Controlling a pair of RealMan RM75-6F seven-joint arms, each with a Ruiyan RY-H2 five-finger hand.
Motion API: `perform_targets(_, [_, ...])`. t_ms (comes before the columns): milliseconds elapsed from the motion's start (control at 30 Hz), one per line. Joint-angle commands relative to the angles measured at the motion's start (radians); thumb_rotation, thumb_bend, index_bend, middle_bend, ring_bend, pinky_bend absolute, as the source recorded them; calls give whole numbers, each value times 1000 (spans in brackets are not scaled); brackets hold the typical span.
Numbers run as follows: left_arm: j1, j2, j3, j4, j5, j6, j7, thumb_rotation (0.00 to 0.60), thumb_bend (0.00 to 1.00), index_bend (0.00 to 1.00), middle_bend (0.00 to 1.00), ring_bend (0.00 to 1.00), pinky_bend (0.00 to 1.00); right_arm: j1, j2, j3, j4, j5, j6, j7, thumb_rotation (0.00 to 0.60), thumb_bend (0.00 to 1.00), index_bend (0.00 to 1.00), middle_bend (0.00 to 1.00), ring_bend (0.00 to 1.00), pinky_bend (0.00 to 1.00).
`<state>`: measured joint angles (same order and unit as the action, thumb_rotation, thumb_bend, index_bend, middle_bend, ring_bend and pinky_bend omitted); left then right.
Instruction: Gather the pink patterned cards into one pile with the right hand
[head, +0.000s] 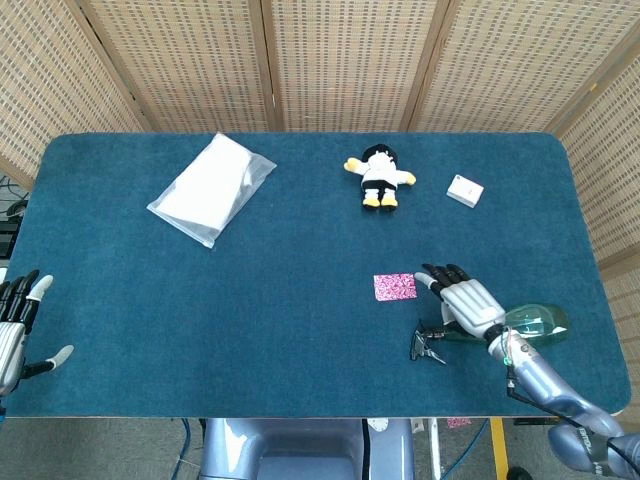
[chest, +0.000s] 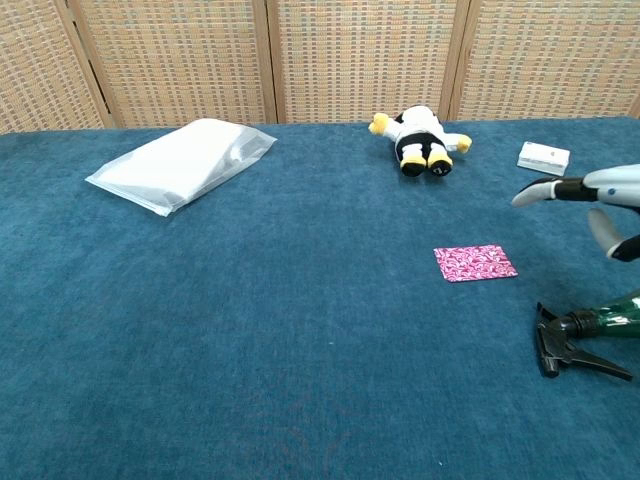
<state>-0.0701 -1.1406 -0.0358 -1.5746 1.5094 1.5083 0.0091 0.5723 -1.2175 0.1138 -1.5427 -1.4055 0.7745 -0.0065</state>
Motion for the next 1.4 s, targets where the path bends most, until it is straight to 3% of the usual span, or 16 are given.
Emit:
perform_targets(33, [0,0,0,0,0,-1,-1,600,0,0,0,0,0,29,-40,0,-5,51,-35,-79,600,1000,15,0,0,0])
perform_targets(400, [-1,1,0,-1,-1,-2,-2,600,0,0,0,0,0,84,-154,-39,28,180,-65,-342,600,1000,19,3,0,0])
perform_targets(700, [-1,2,1,-1,-2,-4,-4,600,0,0,0,0,0,118,-230,-55,60,287,-58,-482,600,1000,19,3,0,0])
perform_targets(967, [-2,4,1,-2,-2,-7,-6,600,0,0,0,0,0,133,-259,-57,98,385,-47,-518,600,1000,19,3,0,0])
perform_targets(1400, [-2,4,1,-5,-5,-7,-1,600,0,0,0,0,0,158,-228,-52,135,532,-60,-519,600,1000,19,3,0,0])
